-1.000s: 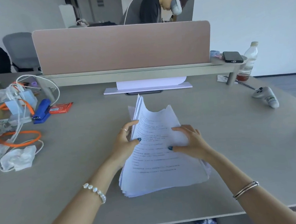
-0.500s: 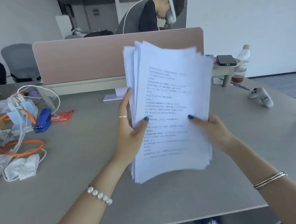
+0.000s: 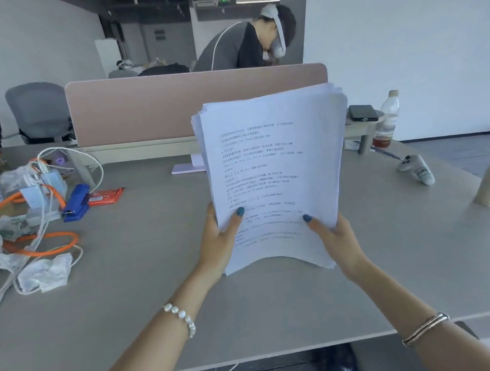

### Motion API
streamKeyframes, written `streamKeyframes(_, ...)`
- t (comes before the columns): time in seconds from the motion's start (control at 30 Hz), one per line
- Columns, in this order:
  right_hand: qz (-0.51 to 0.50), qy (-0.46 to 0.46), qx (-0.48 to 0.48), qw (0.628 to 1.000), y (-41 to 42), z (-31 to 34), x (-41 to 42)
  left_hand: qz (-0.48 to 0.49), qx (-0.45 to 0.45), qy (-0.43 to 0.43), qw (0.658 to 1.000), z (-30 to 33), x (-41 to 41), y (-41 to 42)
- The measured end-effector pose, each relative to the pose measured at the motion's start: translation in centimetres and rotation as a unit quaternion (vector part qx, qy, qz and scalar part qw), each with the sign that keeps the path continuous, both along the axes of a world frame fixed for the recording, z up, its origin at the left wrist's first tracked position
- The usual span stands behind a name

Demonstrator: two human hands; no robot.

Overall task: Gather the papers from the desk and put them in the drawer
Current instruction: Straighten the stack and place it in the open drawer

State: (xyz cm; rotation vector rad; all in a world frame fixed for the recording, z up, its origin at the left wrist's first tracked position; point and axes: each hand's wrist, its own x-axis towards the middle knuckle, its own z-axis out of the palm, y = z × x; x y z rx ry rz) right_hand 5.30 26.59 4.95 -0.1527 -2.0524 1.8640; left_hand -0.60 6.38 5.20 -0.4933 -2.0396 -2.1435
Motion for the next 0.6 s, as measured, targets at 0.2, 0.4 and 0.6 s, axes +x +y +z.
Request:
streamKeyframes(0.2,-0.011,0.053,-0.014,0.998,0.1,3.1,-0.3,0.015,0.03,0.035,0.999,2.5,-1.0,0.5)
streamKeyframes(0.4,-0.009,-0.055,-0.025,0.998,-0.9,-1.6,0.0,0.027,-0.025,-0.047,0.998,-1.3,0.5,1.4)
streamKeyframes(0.6,-0.059,0.021,-0.032,0.998,-0.3,1.2,-0.4,0.06,-0.011,-0.01,0.998,0.5,0.0,1.6)
